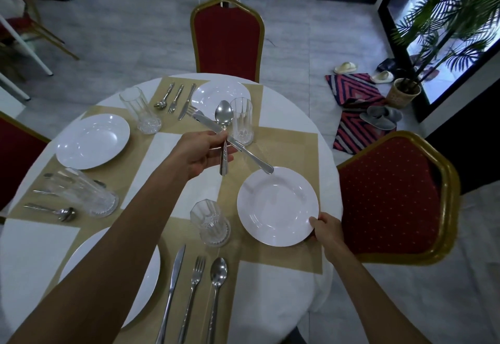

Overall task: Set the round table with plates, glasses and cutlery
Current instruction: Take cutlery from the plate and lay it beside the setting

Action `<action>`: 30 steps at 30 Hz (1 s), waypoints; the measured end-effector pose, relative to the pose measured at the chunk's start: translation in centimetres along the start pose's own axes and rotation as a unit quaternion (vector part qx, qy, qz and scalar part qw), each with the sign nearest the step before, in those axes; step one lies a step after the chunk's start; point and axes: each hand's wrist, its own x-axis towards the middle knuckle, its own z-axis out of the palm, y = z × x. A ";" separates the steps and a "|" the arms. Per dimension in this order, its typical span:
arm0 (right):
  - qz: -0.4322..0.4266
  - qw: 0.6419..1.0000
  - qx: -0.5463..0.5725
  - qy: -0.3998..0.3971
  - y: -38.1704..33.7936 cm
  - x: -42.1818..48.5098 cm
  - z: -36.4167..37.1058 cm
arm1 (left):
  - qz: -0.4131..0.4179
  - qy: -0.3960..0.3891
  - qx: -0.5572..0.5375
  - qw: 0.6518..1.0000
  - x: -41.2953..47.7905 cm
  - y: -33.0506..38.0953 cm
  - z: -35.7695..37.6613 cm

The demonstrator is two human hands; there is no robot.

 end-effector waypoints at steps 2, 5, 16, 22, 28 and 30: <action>-0.002 1.000 -0.009 0.006 0.1 -0.1 -0.1 | 0.007 -0.003 -0.004 1.000 -0.6 0.4 0.2; -0.007 1.000 -0.024 0.016 -0.1 -0.6 -0.1 | 0.012 -0.018 -0.010 1.000 -1.3 0.5 0.8; -0.147 0.988 0.050 0.025 -8.8 -5.3 -5.0 | 0.017 -0.068 0.001 0.998 -2.9 -1.5 3.6; -0.271 0.944 0.054 -0.182 -14.5 -11.2 -5.9 | -0.005 -0.072 0.007 0.997 -3.1 -3.6 5.4; -0.252 0.949 0.020 -0.188 -13.0 -11.2 -5.5 | -0.025 -0.073 0.001 0.997 -3.5 -6.2 6.6; -0.240 0.954 0.010 -0.178 -12.5 -10.8 -5.4 | -0.029 -0.071 -0.004 0.997 -3.5 -7.0 7.0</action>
